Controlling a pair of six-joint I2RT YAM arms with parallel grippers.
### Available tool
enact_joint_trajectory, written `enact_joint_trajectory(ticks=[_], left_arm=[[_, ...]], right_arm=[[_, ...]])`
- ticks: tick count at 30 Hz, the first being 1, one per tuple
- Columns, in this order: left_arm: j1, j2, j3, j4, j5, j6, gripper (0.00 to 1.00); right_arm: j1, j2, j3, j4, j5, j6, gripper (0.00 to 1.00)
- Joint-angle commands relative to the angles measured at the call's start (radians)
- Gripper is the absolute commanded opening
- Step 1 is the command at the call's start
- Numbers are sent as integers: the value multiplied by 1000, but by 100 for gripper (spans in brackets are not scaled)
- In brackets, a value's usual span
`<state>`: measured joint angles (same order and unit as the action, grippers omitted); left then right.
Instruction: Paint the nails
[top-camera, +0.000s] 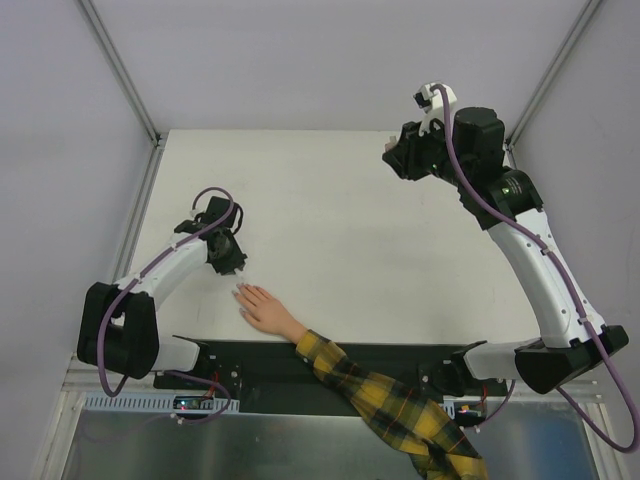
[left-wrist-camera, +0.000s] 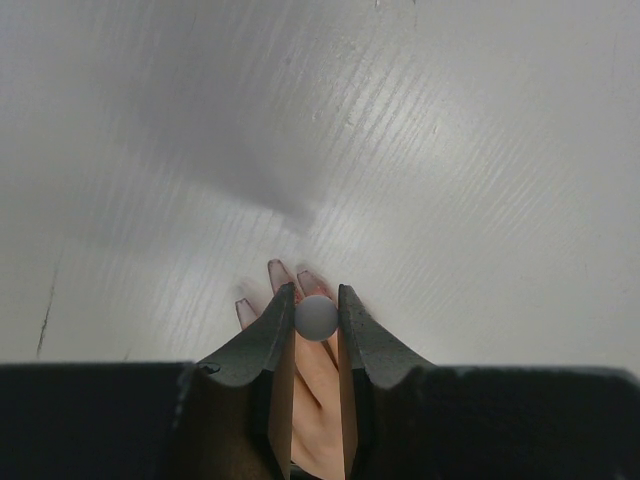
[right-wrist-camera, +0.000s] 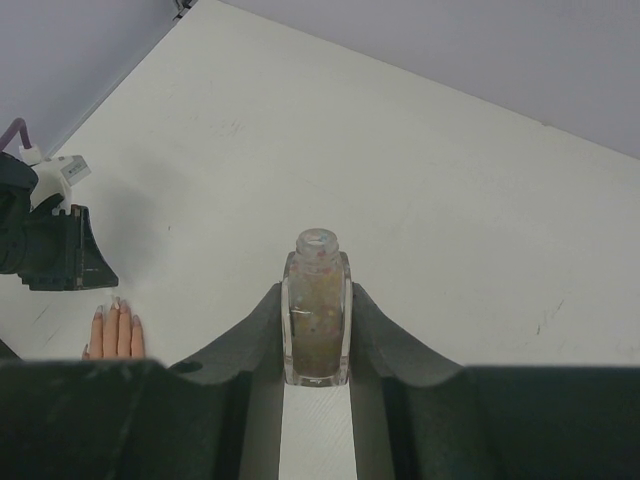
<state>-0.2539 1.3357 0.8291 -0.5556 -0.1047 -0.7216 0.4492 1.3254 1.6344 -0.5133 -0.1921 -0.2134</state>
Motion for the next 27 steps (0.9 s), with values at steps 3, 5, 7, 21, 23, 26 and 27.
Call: enact_joint_trajectory(ticks=[3, 5, 7, 21, 23, 26, 27], left_arm=[[7, 20, 11, -1, 10, -24, 0], [7, 25, 11, 0, 10, -25, 0], [7, 28, 13, 3, 11, -25, 0], [13, 56, 28, 11, 14, -29, 0], [13, 60, 33, 11, 14, -29, 0], [16, 65, 38, 13, 13, -29, 0], [16, 68, 38, 11, 14, -30, 0]], right_arm=[[-12, -8, 51, 25, -10, 11, 0], [-14, -8, 54, 25, -9, 9, 1], [-20, -6, 54, 25, -10, 9, 0], [-33, -6, 48, 25, -18, 12, 0], [-33, -5, 48, 25, -20, 12, 0], [-38, -3, 47, 25, -20, 12, 1], [-40, -3, 47, 27, -20, 12, 0]])
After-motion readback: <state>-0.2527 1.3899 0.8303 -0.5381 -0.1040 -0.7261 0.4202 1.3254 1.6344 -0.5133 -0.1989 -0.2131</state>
